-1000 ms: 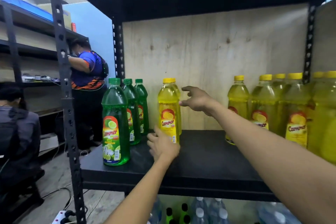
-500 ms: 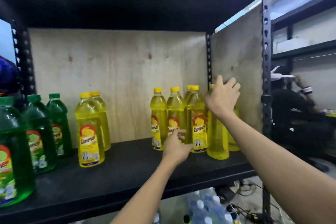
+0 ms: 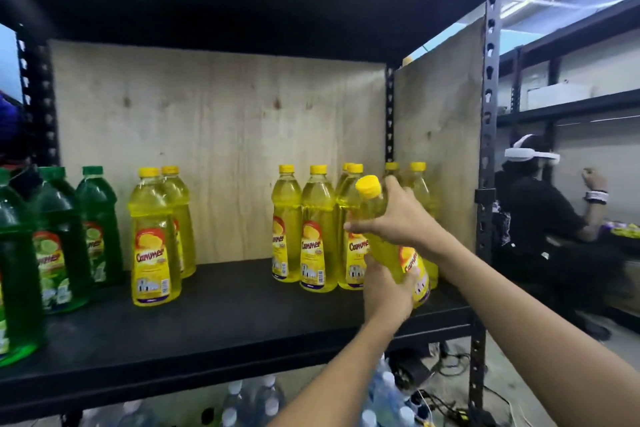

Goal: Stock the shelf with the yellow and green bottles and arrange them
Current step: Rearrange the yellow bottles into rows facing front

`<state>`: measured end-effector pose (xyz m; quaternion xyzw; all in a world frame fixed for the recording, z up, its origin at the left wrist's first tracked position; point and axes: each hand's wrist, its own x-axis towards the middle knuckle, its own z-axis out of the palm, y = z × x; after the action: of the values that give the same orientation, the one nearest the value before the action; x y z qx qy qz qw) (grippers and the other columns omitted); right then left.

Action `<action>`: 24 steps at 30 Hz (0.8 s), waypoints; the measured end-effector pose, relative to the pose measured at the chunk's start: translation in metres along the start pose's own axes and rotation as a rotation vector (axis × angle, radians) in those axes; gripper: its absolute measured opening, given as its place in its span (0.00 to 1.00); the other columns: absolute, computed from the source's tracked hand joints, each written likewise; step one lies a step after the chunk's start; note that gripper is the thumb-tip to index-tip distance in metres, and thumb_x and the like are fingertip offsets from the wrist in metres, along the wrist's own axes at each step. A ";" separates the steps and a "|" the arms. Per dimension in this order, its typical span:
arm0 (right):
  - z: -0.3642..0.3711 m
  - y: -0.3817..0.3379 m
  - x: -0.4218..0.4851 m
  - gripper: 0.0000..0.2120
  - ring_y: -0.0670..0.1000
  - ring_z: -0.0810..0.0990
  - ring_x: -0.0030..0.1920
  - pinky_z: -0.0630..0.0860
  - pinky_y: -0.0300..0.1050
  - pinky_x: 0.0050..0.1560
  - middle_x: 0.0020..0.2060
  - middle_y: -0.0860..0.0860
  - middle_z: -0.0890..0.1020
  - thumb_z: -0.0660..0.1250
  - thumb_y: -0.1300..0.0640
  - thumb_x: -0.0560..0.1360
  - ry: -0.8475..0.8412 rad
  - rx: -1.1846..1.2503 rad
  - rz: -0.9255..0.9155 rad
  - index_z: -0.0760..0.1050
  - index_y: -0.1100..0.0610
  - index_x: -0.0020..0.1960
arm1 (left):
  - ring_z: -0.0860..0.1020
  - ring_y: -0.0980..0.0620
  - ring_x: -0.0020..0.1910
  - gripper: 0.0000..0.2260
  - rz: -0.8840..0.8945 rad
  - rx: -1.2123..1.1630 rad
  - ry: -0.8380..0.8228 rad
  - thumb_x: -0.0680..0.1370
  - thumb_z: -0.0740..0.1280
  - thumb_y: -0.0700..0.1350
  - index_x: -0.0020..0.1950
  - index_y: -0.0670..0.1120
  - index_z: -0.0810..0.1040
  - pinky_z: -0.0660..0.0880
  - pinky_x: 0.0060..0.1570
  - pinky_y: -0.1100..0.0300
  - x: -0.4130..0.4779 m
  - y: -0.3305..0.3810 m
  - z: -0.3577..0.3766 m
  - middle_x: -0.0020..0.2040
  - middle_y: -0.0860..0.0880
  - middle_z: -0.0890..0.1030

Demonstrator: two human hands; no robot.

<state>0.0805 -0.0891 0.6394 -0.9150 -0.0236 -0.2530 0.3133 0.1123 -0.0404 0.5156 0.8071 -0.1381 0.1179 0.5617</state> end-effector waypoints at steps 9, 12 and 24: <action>0.013 -0.053 -0.020 0.40 0.52 0.78 0.62 0.75 0.48 0.62 0.62 0.49 0.80 0.78 0.41 0.65 -0.175 0.184 -0.224 0.65 0.46 0.71 | 0.78 0.56 0.62 0.33 0.150 0.105 -0.074 0.72 0.75 0.56 0.72 0.55 0.64 0.73 0.64 0.58 -0.006 -0.033 -0.123 0.62 0.56 0.80; 0.048 -0.084 -0.019 0.38 0.52 0.79 0.60 0.76 0.54 0.63 0.59 0.49 0.81 0.77 0.36 0.63 -0.127 0.331 -0.193 0.67 0.45 0.68 | 0.80 0.58 0.57 0.25 0.120 0.210 -0.080 0.69 0.77 0.56 0.60 0.64 0.68 0.76 0.61 0.56 -0.013 -0.044 -0.202 0.56 0.59 0.82; 0.195 -0.254 -0.006 0.39 0.61 0.75 0.65 0.74 0.54 0.63 0.64 0.56 0.77 0.74 0.35 0.67 -0.216 0.423 -0.249 0.65 0.51 0.69 | 0.80 0.54 0.61 0.40 -0.122 0.230 -0.084 0.65 0.79 0.59 0.73 0.52 0.67 0.75 0.64 0.46 -0.038 -0.099 -0.421 0.61 0.53 0.82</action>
<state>0.1118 0.2300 0.6477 -0.8410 -0.2215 -0.1799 0.4597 0.0968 0.3912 0.5596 0.8773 -0.0979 0.0648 0.4653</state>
